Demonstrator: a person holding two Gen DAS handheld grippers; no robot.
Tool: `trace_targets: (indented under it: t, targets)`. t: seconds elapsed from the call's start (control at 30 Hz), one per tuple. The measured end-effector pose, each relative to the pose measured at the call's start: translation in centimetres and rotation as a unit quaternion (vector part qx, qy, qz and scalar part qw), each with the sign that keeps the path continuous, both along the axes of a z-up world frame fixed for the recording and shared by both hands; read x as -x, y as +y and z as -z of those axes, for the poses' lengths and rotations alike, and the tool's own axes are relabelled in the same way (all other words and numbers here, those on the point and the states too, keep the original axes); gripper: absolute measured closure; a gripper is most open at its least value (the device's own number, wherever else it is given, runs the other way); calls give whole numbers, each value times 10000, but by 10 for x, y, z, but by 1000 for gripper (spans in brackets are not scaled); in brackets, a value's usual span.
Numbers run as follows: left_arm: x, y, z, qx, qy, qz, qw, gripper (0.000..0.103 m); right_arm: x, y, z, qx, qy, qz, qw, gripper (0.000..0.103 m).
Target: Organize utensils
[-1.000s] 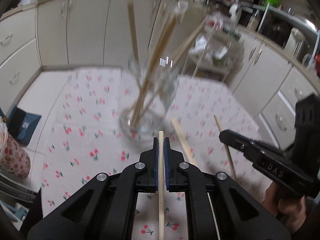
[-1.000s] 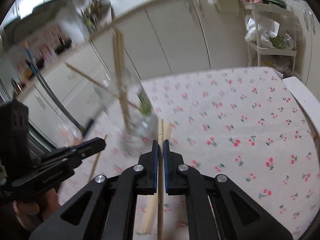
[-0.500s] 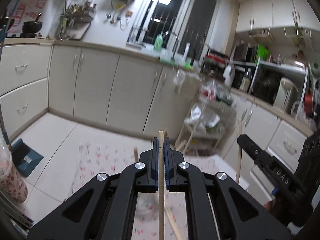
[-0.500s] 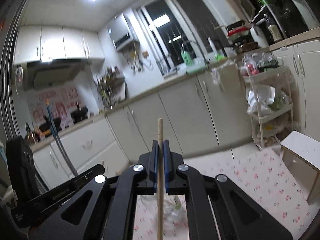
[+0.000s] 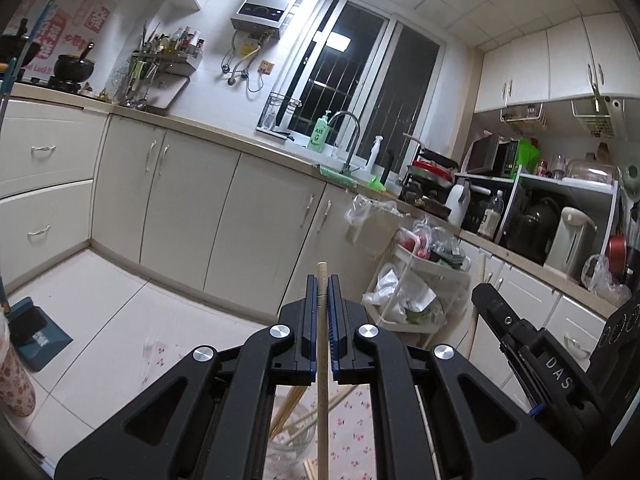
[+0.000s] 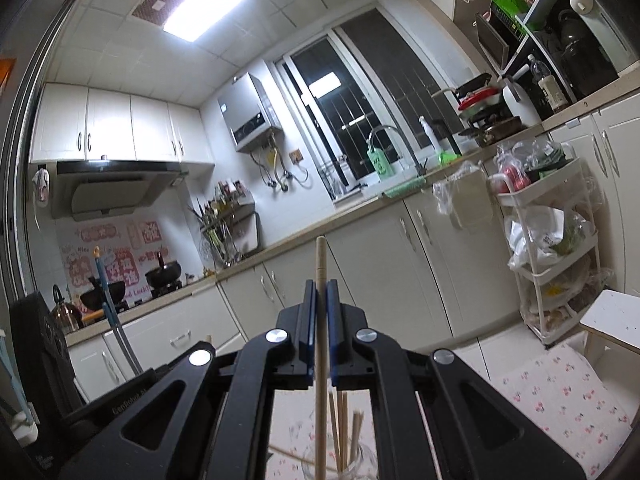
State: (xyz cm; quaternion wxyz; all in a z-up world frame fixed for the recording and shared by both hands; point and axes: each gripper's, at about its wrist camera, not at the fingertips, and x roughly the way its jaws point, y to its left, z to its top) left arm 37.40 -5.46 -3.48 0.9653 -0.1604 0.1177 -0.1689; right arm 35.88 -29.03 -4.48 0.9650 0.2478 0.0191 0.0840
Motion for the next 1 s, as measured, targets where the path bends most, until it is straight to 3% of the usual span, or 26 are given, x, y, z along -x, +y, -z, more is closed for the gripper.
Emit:
trace_targets:
  t: [1.0]
  targets:
    - [-39,-3,1,78,-54,-68,9999,98,-34,3,4,-83,-95,58,9999,97]
